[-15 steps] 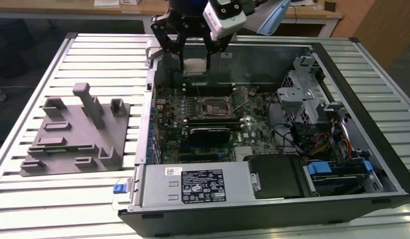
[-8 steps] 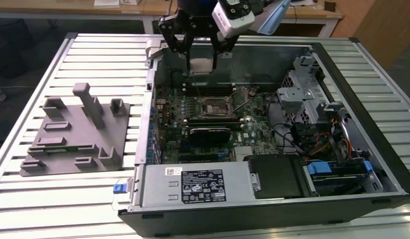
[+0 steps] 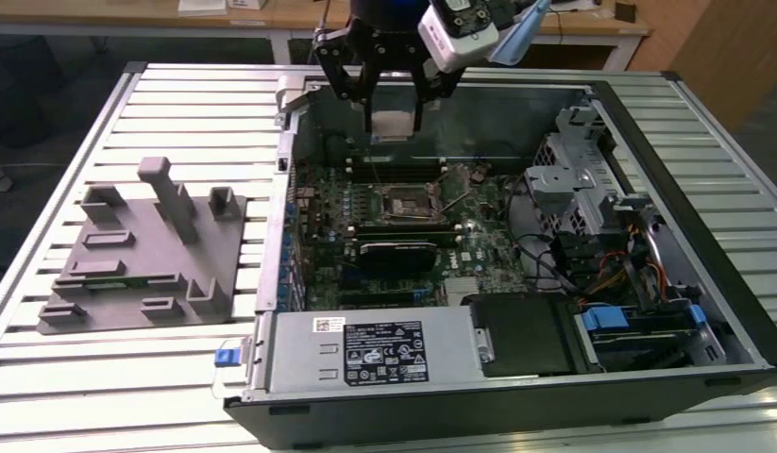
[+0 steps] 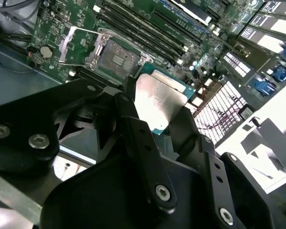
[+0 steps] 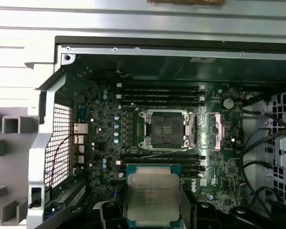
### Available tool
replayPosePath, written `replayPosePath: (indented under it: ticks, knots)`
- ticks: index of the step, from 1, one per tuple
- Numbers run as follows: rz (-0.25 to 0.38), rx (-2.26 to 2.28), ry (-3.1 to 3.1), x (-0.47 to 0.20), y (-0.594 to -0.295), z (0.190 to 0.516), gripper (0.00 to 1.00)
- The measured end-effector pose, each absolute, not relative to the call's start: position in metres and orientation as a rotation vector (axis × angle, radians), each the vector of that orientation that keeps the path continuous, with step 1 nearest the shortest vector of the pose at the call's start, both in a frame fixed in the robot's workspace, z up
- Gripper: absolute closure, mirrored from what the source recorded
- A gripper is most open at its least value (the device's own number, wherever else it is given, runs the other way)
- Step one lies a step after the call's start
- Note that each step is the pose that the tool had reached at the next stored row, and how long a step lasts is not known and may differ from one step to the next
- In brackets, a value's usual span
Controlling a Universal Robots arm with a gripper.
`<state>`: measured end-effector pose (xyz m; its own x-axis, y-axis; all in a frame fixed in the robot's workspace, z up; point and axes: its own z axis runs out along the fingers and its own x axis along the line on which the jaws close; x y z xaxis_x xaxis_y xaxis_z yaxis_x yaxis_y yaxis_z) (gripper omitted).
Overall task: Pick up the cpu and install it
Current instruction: 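Pick up the cpu and move it towards the insertion slot, then place the cpu into insertion slot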
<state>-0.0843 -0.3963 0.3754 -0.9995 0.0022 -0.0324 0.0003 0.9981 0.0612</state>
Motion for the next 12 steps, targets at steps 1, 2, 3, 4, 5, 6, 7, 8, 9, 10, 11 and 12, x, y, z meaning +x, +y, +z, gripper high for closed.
replayPosePath:
  ticks: [1,2,3,4,5,6,7,8,9,10,11,12]
  knots:
    - [0.095,0.002,3.108,-0.0837,-0.3963,0.3753,0.47]
    - [0.095,0.002,3.108,-0.0834,-0.3963,0.3754,0.47]
    - [0.095,0.002,3.108,-0.083,-0.3963,0.3754,0.47]
    - [0.095,0.002,3.108,-0.0828,-0.3962,0.3752,0.47]
    - [0.095,0.002,3.108,-0.0821,-0.3962,0.3752,0.47]
    - [0.095,0.002,3.108,-0.0816,-0.3962,0.3751,0.47]
    - [0.095,0.002,3.108,-0.081,-0.3962,0.3751,0.47]
    - [0.095,0.002,3.108,-0.0798,-0.3962,0.3751,0.47]
    - [0.095,0.002,3.108,-0.0785,-0.3962,0.3751,0.47]
    - [0.095,0.002,3.108,-0.0778,-0.3962,0.3751,0.47]
    - [0.095,0.004,3.108,-0.0776,-0.3963,0.3751,0.47]
    - [0.095,0.007,3.108,-0.0772,-0.3963,0.375,0.47]
